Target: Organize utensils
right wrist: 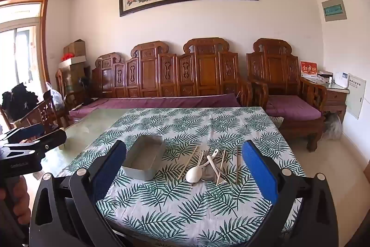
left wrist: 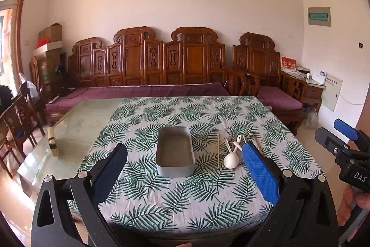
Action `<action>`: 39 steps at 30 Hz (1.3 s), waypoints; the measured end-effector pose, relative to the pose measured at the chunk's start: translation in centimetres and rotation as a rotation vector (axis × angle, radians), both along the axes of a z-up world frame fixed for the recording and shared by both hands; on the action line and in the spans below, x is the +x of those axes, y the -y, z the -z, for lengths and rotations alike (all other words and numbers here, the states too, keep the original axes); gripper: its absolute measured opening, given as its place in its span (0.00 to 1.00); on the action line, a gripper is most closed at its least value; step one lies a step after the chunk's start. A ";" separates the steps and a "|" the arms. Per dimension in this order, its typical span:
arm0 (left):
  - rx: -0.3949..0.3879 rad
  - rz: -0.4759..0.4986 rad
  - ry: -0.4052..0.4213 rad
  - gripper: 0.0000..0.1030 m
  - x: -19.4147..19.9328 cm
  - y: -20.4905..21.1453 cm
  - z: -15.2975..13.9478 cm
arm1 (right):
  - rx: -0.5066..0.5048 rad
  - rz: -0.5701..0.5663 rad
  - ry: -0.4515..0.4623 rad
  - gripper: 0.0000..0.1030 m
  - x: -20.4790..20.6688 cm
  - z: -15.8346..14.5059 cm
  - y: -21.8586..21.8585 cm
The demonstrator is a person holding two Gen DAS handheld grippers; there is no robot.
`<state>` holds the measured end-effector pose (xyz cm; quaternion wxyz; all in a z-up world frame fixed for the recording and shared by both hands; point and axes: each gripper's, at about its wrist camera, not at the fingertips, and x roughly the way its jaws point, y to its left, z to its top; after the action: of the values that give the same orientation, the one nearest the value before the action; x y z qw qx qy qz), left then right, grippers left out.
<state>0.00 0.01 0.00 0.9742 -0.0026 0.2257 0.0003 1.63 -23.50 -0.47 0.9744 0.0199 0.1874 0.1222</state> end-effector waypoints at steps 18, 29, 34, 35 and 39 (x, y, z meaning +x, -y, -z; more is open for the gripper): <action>-0.002 0.004 0.001 0.94 0.0 0.3 0.2 | -0.003 -0.001 0.004 0.98 0.0 0.0 -0.1; -0.001 0.014 0.005 0.94 -0.2 0.4 -0.2 | -0.002 -0.001 0.005 0.98 -0.1 0.0 -0.1; -0.001 0.016 0.009 0.94 -0.2 0.6 -0.2 | -0.003 -0.002 0.005 0.98 -0.1 -0.1 -0.1; -0.001 0.016 0.010 0.94 -0.2 0.7 -0.3 | -0.003 -0.001 0.006 0.98 -0.1 -0.1 -0.1; -0.004 0.017 0.011 0.94 -0.4 0.1 -0.7 | -0.002 -0.001 0.006 0.98 -0.1 -0.1 -0.1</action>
<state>-0.40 -0.13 0.68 0.9754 -0.0024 0.2204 -0.0083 1.49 -23.45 -0.37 0.9749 0.0184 0.1848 0.1226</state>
